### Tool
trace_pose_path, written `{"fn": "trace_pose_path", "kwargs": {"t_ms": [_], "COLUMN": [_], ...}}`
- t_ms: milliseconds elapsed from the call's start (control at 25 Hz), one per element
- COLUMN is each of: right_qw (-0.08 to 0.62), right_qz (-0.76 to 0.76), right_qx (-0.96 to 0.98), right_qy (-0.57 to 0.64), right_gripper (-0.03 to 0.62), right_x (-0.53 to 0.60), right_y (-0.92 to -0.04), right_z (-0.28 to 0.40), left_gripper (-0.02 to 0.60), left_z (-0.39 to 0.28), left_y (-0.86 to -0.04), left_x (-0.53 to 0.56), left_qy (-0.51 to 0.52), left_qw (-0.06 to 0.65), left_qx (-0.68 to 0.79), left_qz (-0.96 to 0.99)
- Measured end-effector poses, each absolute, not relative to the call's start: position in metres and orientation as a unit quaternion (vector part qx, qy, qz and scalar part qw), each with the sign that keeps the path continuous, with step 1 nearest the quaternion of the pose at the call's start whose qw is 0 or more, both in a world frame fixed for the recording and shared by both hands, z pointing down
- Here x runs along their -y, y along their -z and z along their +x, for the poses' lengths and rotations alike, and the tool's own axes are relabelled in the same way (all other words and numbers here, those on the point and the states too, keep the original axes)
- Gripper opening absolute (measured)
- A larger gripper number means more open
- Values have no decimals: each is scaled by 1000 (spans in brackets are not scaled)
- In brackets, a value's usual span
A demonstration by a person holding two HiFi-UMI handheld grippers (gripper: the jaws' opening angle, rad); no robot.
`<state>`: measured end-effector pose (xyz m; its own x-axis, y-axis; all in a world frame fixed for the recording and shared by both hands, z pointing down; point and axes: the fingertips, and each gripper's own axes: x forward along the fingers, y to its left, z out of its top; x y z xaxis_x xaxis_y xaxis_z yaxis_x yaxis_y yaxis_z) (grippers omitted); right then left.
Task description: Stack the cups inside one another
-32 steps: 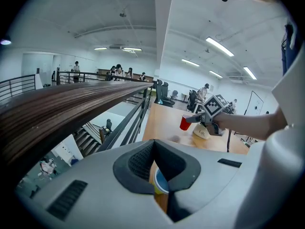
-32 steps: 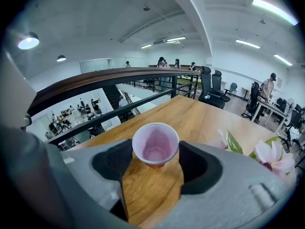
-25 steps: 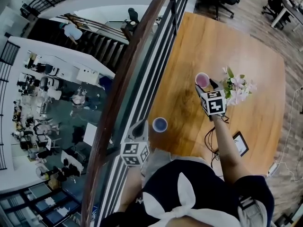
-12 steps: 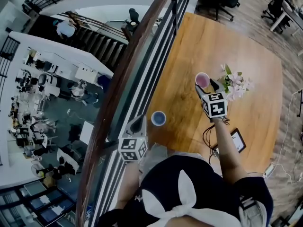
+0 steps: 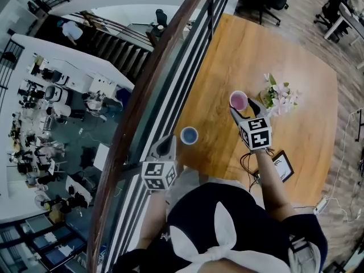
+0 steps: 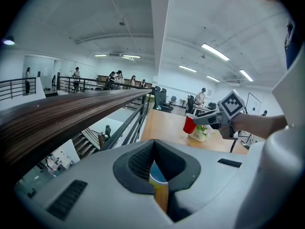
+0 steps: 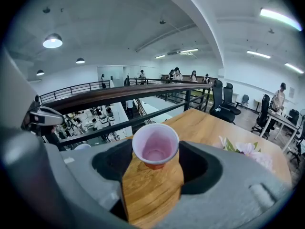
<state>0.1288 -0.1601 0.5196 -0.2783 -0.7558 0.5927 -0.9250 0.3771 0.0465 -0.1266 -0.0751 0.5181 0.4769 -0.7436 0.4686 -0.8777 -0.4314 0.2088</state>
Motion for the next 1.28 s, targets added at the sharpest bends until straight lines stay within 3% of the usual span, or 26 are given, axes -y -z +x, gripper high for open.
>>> {"fn": "trace_pose_path", "kwargs": {"t_ms": [1280], "right_qw": [265], "right_qz": [411], "right_qx": [862], "right_qy": [-132], "right_gripper": [301], "right_x": [101], "right_y": [-511], "right_z": [31], "left_gripper": [17], "left_z": [-153], "left_y": [-525], "left_x": [36], "left_qy": [-152], "left_qw": [225], "left_qx": [528], "left_qz": [804]}}
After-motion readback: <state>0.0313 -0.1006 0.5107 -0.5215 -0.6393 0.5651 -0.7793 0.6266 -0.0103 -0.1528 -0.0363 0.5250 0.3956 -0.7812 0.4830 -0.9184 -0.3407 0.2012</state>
